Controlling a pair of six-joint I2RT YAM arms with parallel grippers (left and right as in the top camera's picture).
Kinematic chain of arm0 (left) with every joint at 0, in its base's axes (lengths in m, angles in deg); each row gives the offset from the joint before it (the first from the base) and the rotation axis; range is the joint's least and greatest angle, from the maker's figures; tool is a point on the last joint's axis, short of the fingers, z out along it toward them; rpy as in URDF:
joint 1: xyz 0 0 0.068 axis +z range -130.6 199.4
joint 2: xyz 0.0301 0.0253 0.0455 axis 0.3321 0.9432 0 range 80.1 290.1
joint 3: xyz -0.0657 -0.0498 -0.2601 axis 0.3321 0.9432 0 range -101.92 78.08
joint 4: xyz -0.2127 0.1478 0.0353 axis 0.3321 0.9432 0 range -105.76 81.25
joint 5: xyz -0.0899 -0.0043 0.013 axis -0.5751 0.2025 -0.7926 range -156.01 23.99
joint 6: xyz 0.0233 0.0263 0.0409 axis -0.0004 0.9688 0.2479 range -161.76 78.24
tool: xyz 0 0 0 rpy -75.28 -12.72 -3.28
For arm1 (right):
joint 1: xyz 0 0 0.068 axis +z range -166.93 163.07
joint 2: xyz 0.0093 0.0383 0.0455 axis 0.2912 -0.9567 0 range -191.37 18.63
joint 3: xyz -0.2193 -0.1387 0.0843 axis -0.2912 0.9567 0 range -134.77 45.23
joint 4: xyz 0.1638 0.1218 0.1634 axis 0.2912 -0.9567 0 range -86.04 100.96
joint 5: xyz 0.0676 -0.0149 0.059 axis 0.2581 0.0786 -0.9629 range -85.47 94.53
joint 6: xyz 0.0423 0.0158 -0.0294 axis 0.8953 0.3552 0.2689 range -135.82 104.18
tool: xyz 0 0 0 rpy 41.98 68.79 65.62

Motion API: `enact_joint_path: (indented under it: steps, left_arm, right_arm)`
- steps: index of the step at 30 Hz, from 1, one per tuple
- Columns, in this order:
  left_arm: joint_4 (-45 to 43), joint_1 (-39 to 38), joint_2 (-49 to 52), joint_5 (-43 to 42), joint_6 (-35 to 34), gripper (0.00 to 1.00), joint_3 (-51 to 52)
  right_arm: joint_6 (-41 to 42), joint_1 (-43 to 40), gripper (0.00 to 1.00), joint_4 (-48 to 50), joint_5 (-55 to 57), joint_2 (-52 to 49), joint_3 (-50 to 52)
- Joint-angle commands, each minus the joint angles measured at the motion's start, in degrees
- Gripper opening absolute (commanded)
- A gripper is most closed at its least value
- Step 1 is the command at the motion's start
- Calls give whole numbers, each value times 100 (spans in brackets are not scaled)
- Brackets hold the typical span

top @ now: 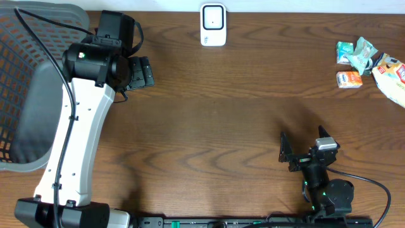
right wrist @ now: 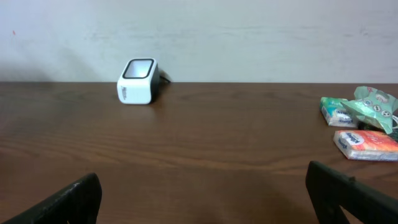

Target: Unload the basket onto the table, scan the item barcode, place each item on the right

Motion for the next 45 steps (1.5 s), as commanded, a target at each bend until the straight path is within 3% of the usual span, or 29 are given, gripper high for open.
enact_joint_path:
  steps: [1,45]
  left_arm:
    - [9,9,-9,68,-52,98,13]
    - [9,9,-9,68,-52,98,13]
  right_arm:
    - [-103,-46,99,-20,-39,39,15]
    - [-205,-245,99,-68,291,39,15]
